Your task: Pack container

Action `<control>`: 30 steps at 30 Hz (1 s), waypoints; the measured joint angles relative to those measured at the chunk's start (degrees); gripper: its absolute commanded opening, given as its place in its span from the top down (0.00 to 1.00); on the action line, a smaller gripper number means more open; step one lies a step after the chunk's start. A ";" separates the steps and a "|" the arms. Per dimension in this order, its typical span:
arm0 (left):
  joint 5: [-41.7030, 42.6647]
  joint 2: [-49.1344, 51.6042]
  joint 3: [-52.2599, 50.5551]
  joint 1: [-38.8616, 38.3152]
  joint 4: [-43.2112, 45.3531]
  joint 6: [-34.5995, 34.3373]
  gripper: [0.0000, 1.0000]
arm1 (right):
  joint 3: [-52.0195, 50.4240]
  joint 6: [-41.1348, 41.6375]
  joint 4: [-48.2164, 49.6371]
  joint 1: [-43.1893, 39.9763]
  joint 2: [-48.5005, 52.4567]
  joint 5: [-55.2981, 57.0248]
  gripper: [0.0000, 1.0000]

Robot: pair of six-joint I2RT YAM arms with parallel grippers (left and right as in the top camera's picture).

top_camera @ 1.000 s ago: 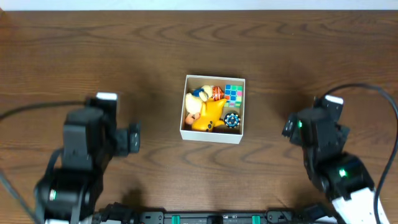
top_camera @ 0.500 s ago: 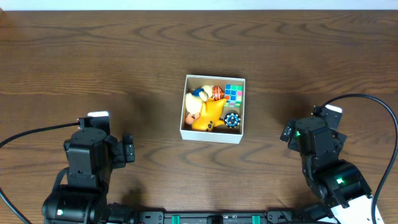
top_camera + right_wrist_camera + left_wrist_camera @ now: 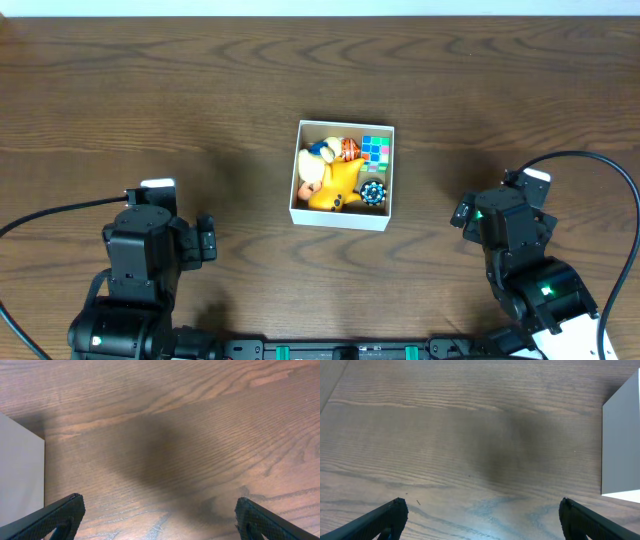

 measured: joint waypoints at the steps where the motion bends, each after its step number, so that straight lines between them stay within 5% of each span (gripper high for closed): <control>1: 0.00 0.00 0.00 0.00 0.02 0.00 0.02 | 0.00 0.00 -0.02 0.00 0.00 0.00 0.01; 17: 0.00 0.00 0.00 0.00 0.02 0.00 0.02 | -0.20 -0.02 -4.33 -1.57 -1.07 -0.07 0.01; 30: -0.02 0.07 0.00 0.00 0.02 0.00 0.02 | -9.03 -8.72 6.01 -19.26 -27.87 -11.74 0.01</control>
